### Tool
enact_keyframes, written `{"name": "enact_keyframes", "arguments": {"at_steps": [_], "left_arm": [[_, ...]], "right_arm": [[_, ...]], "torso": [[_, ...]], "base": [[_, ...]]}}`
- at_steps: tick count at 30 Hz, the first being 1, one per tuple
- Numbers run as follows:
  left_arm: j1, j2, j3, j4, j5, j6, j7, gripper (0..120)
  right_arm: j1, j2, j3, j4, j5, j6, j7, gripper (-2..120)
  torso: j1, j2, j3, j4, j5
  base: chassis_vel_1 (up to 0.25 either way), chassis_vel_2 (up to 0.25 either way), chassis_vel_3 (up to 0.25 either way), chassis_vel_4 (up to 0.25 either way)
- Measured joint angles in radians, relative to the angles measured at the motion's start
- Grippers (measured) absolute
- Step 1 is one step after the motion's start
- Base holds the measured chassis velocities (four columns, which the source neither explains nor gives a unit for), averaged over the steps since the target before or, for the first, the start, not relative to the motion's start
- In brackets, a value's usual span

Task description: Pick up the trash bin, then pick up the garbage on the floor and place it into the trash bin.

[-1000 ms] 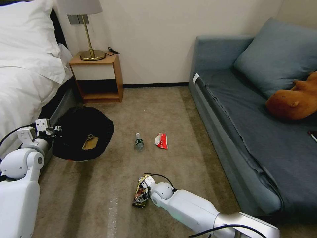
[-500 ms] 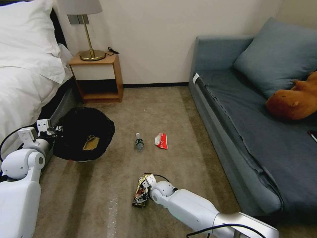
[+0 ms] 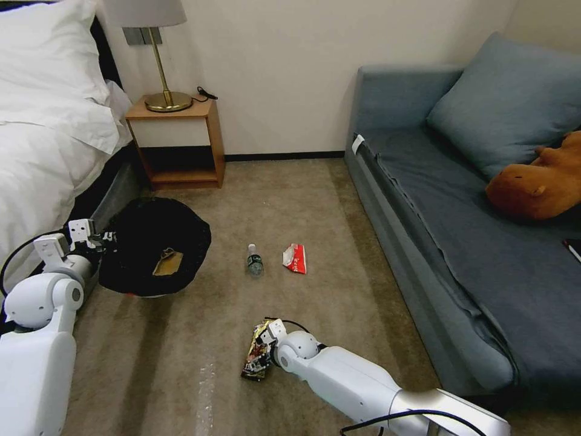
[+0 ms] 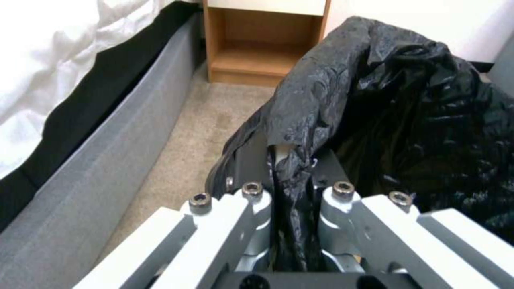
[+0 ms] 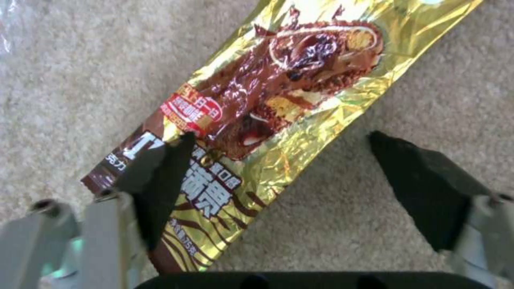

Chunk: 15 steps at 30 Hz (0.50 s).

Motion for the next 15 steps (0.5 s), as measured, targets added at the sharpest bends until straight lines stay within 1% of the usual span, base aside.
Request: {"name": "enact_keyframes", "arguments": {"at_steps": [1, 3, 4, 5, 6, 8, 9, 10, 11, 12, 14, 15], "left_arm": [[0.000, 0.000, 0.000, 0.000, 0.000, 0.000, 0.000, 7], [0.000, -0.001, 0.000, 0.000, 0.000, 0.000, 0.000, 7], [0.000, -0.001, 0.000, 0.000, 0.000, 0.000, 0.000, 7], [0.000, -0.002, 0.000, 0.001, 0.000, 0.000, 0.000, 7], [0.000, -0.002, 0.000, 0.001, 0.000, 0.000, 0.000, 7], [0.001, -0.003, 0.000, 0.002, 0.001, 0.000, 0.000, 7], [0.001, -0.003, 0.000, 0.002, 0.001, 0.000, 0.000, 7], [0.002, -0.004, 0.000, 0.002, 0.001, 0.000, 0.000, 7], [0.003, -0.005, 0.000, 0.003, 0.001, -0.001, 0.000, 7], [0.003, -0.005, 0.000, 0.003, 0.001, -0.001, 0.000, 7], [0.003, -0.006, 0.000, 0.003, 0.001, -0.001, 0.000, 7], [0.003, -0.006, 0.000, 0.003, 0.001, -0.001, 0.000, 7]], "right_arm": [[0.000, 0.000, 0.000, 0.000, 0.000, 0.000, 0.000, 80], [0.000, 0.000, -0.001, 0.001, 0.000, 0.001, -0.001, 73], [0.000, 0.000, -0.001, 0.001, 0.000, 0.001, -0.001, 73], [0.000, 0.000, -0.001, 0.000, -0.001, 0.001, -0.002, 68], [0.000, 0.000, -0.001, 0.000, -0.001, 0.001, -0.002, 68], [-0.003, 0.000, -0.001, -0.001, -0.003, 0.003, -0.005, 63], [-0.003, 0.000, -0.001, -0.001, -0.003, 0.003, -0.005, 63], [-0.006, -0.001, -0.001, -0.001, -0.006, 0.004, -0.006, 56], [-0.009, -0.001, 0.000, -0.001, -0.007, 0.005, -0.006, 54], [-0.009, -0.001, 0.000, -0.001, -0.007, 0.005, -0.006, 54], [-0.012, 0.000, 0.000, -0.002, -0.009, 0.006, -0.008, 45], [-0.012, 0.000, 0.000, -0.002, -0.009, 0.006, -0.008, 45]], "torso": [[0.000, 0.000, 0.000, 0.0000, 0.0000], [0.000, 0.000, 0.000, 0.0003, 0.0002], [0.000, 0.000, 0.000, 0.0003, 0.0002], [0.000, 0.000, 0.000, 0.0000, -0.0002], [0.000, 0.000, 0.000, 0.0000, -0.0002], [0.000, 0.000, 0.000, -0.0002, -0.0003], [0.000, 0.000, 0.000, -0.0002, -0.0003], [0.000, 0.000, 0.000, -0.0003, -0.0004], [0.000, 0.000, 0.000, -0.0004, -0.0004], [0.000, 0.000, 0.000, -0.0004, -0.0004], [0.000, 0.000, 0.000, -0.0003, -0.0003], [0.000, 0.000, 0.000, -0.0003, -0.0003]], "base": [[0.000, 0.000, 0.000, 0.000], [0.000, 0.000, 0.000, 0.000], [0.000, 0.000, 0.000, 0.000], [0.000, 0.000, 0.000, 0.000], [0.000, 0.000, 0.000, 0.000], [0.000, 0.000, 0.000, 0.000], [0.000, 0.000, 0.000, 0.000], [0.000, 0.000, 0.000, 0.000], [0.000, 0.000, 0.000, 0.000], [0.000, 0.000, 0.000, 0.000], [0.000, 0.000, 0.000, 0.000], [0.000, 0.000, 0.000, 0.000]]}}
